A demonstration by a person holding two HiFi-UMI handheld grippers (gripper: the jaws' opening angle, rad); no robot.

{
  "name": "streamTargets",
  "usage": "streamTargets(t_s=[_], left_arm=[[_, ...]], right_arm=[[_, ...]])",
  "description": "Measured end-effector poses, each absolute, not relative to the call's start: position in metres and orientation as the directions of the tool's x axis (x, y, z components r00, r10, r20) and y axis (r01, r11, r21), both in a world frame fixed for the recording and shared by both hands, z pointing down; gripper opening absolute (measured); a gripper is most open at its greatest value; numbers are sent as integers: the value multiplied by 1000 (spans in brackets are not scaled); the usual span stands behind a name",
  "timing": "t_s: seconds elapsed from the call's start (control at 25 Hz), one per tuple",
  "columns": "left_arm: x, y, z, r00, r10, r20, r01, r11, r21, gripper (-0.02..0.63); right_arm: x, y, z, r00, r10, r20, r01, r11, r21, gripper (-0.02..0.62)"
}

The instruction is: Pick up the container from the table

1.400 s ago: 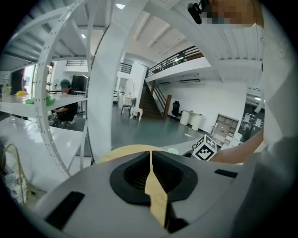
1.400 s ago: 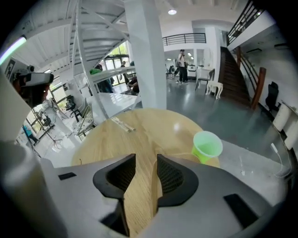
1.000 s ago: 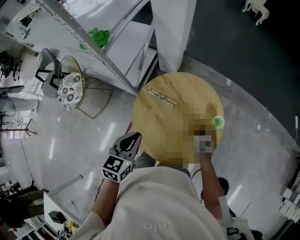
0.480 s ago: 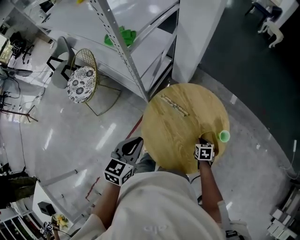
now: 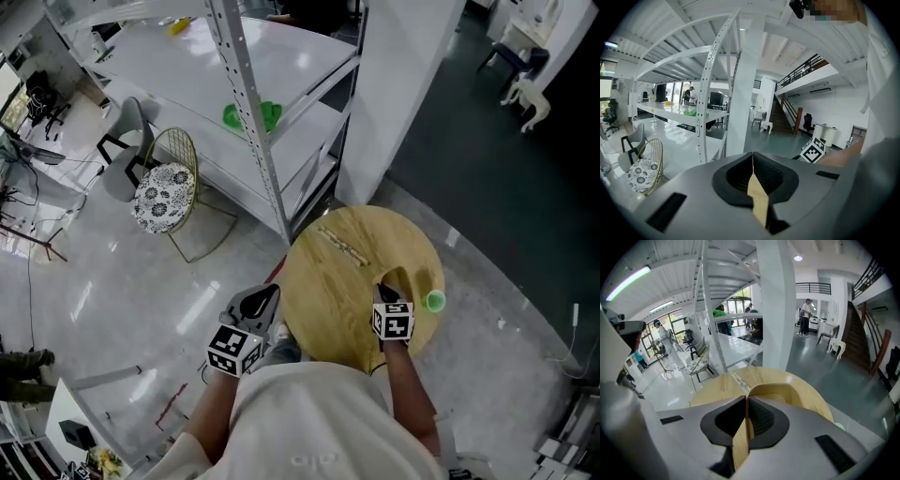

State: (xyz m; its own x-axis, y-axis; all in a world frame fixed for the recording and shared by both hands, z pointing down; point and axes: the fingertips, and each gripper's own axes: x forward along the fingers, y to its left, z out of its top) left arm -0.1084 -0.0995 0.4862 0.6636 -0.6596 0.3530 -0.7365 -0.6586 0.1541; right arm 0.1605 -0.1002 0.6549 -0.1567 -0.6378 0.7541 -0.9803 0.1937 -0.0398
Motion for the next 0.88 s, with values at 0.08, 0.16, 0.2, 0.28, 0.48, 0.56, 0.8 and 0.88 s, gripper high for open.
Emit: streamTargets(t_s=[0.08,0.16,0.2,0.28,0.48,0.56,0.8,0.88], left_arm=[[-111,-105,480,660,-673,335,-742,-653,149,17],[-113,-110,474,657,-684,319,-747,-648,148,17],[-114,-113,470,656,-687,312,-747,-648,145,17],[-116,-119,464,658,-691,298,-746,-651,138,17],[-124,-133,443,657,-712,247,-751,-649,125,17],[-129,-138,438,655,-718,234,-753,-647,121,17],[-142,-145,426,656,-726,203,-753,-647,119,17],[-144,-144,421,656,-729,195,-753,-647,118,17]], right_arm=[[151,-110,630,-176,-673,718,-976,214,-38,43],[142,-120,603,-196,-706,680,-971,238,-33,43],[137,-124,588,-208,-722,659,-968,250,-31,43],[126,-133,561,-233,-752,616,-961,277,-26,43],[101,-146,495,-295,-809,509,-939,343,0,43],[89,-149,473,-325,-822,468,-929,370,6,43],[59,-147,422,-405,-841,359,-893,448,42,43],[56,-143,410,-418,-845,332,-885,461,58,43]])
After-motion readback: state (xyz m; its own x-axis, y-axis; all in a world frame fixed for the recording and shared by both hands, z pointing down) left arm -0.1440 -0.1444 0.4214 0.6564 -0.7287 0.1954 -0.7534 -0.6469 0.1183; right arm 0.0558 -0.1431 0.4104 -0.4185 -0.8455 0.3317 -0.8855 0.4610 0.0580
